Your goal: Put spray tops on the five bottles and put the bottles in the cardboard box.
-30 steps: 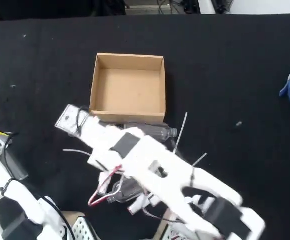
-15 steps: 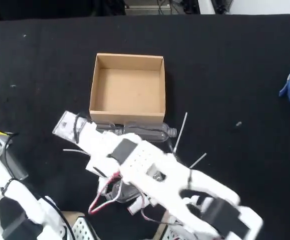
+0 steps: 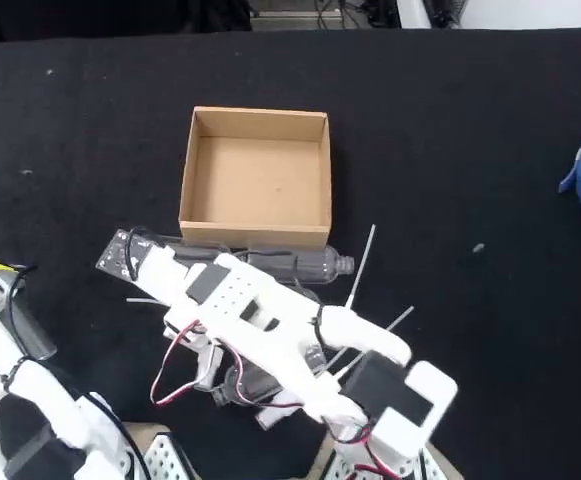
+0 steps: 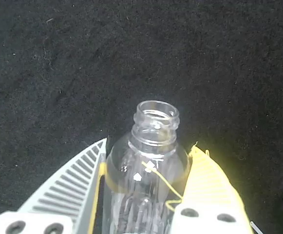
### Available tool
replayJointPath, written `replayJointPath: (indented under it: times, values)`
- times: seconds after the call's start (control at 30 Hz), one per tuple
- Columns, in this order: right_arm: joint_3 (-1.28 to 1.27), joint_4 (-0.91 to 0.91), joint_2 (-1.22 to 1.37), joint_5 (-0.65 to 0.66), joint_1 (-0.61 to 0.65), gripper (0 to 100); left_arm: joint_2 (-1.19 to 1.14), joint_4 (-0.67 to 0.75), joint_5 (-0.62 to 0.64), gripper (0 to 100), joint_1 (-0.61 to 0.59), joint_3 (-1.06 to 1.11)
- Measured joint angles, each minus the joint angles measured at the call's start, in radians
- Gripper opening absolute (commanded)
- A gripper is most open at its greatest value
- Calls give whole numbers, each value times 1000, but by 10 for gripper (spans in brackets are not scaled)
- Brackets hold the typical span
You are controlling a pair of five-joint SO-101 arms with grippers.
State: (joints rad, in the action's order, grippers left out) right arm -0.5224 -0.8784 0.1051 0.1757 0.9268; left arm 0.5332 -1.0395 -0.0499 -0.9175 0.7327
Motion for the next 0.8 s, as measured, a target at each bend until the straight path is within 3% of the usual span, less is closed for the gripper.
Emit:
replayJointPath:
  times: [0.1, 0.5, 0.8]
  values:
    - [0, 0, 12, 0, 2, 5, 0, 0, 0, 29, 0, 0]
    - [2, -2, -97, 0, -15, 9, 0, 0, 0, 29, 0, 0]
    - [2, -149, -321, 0, -107, 12, 0, 0, 0, 29, 0, 0]
